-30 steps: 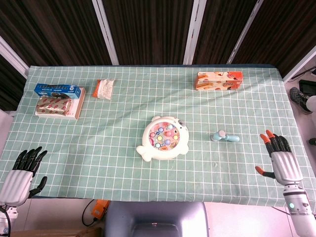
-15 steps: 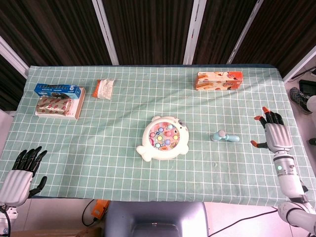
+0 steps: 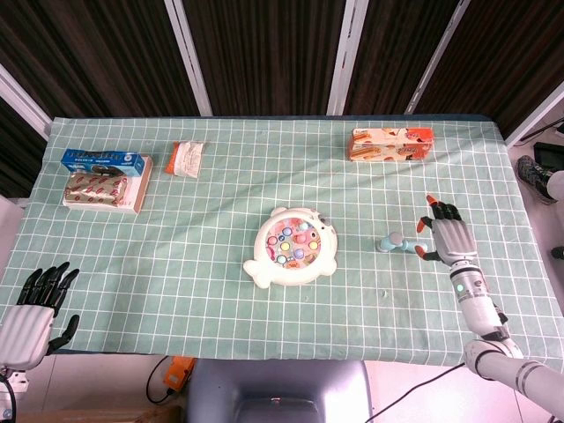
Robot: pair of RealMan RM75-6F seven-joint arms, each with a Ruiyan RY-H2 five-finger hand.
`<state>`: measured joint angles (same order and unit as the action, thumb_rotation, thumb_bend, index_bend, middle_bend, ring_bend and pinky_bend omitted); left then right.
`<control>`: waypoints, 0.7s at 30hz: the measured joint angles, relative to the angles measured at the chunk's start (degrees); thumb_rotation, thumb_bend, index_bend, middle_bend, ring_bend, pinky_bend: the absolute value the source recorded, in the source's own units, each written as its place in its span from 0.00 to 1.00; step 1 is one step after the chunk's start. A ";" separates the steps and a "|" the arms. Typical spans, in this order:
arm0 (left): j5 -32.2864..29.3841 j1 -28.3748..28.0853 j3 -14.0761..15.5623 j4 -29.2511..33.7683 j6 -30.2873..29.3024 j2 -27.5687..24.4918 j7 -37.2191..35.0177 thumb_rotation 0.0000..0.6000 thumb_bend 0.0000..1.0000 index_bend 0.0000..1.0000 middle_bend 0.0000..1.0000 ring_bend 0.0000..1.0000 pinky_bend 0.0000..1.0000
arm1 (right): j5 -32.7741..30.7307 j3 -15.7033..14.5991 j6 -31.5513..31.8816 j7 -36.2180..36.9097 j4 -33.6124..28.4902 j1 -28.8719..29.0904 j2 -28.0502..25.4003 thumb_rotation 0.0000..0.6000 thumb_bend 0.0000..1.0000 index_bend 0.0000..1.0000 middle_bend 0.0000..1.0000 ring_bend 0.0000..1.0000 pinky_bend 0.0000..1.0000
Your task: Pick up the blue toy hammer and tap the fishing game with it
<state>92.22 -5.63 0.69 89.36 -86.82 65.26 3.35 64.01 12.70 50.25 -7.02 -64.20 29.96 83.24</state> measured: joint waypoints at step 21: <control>0.05 0.04 -0.09 0.04 -0.01 -0.10 -0.26 1.00 0.42 0.00 0.00 0.00 0.00 | -1.37 -1.26 -2.29 -2.56 3.44 2.79 3.99 1.00 0.47 0.60 0.00 0.00 0.00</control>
<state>92.27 -5.60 0.60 89.40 -86.84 65.16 3.10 62.64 11.44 47.95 -9.58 -60.77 32.74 87.24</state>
